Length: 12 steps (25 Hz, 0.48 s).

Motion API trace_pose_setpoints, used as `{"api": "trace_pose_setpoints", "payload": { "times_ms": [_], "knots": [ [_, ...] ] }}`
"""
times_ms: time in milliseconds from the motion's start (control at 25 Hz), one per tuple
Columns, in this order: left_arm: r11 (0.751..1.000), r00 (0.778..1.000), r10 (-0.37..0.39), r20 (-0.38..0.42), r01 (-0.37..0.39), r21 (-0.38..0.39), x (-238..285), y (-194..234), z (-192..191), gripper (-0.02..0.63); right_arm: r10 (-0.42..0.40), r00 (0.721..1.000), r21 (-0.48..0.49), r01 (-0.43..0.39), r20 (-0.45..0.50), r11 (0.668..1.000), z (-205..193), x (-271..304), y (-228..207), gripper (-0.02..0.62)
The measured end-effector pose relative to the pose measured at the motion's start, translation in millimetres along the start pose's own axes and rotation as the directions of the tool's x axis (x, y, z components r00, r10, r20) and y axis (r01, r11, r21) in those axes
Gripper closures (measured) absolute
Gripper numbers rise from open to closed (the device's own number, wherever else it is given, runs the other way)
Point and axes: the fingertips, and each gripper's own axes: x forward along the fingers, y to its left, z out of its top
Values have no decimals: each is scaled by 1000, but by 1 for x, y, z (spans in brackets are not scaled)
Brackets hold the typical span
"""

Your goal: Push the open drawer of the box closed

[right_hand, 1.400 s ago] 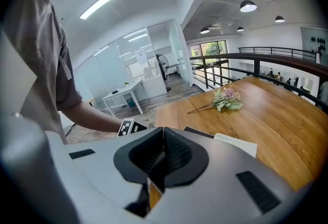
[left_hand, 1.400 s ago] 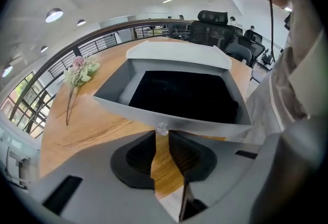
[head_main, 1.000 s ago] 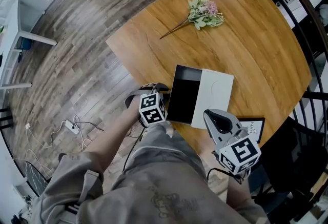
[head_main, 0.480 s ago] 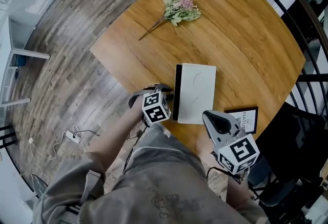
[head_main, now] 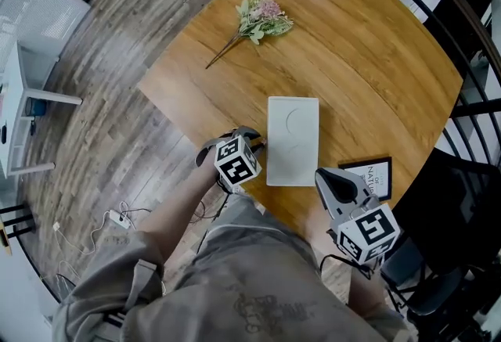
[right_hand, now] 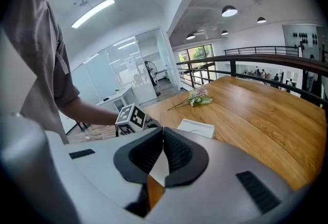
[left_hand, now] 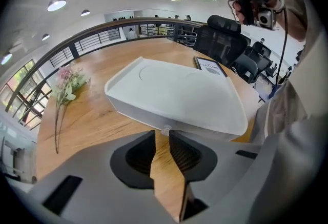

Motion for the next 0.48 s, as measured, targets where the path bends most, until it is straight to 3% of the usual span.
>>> {"api": "trace_pose_setpoints", "payload": {
  "times_ms": [280, 480],
  "knots": [
    [993, 987, 121, 102, -120, -23, -74, 14, 23, 525, -5, 995, -65, 12, 101, 998, 46, -14, 14, 563],
    [974, 942, 223, 252, -204, -98, -133, 30, 66, 531, -14, 980, -141, 43, 198, 989, 89, -31, 9, 563]
  ]
}}
